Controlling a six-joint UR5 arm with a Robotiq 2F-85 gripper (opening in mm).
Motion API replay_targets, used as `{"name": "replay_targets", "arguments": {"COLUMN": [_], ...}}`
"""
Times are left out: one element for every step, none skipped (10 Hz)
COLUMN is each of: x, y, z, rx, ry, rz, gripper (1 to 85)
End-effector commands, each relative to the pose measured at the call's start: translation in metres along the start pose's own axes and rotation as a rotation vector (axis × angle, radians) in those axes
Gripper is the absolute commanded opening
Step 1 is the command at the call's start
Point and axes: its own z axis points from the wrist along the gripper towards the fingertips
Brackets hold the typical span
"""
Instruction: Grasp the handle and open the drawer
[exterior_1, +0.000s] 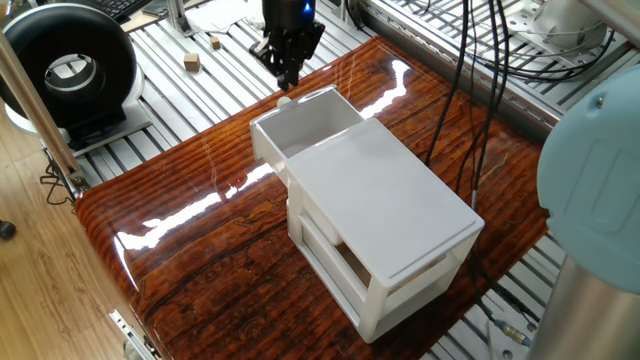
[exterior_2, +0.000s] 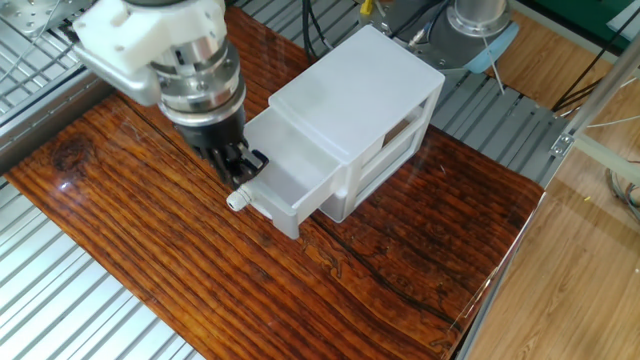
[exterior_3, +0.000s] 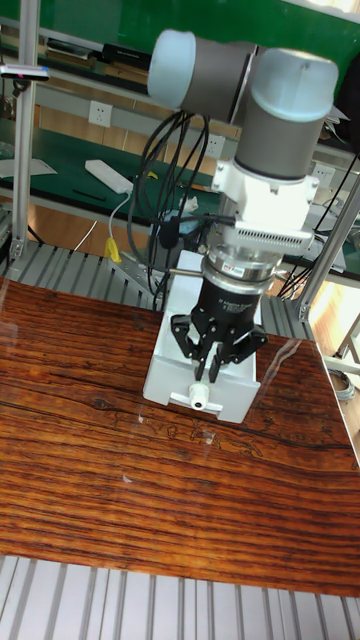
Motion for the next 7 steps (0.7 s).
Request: {"name": "replay_targets", "arguments": {"x": [0.007, 0.005, 0.002, -0.002, -0.004, -0.005, -0.006], "y": [0.003, 0.003, 0.007, 0.011, 0.018, 0.023, 0.025], "z": [-0.016, -0.017, -0.018, -0.019, -0.022, -0.025, -0.026], "rx": [-0.010, -0.010, -0.022, -0.030, -0.034, -0.030, -0.027], "ry": [0.004, -0.005, -0.015, -0.027, -0.029, -0.024, -0.022], "rz": [0.008, 0.013, 0.019, 0.017, 0.019, 0.022, 0.023], "gripper": [10.0, 1.7, 2.0, 2.0, 2.0, 2.0, 2.0]}}
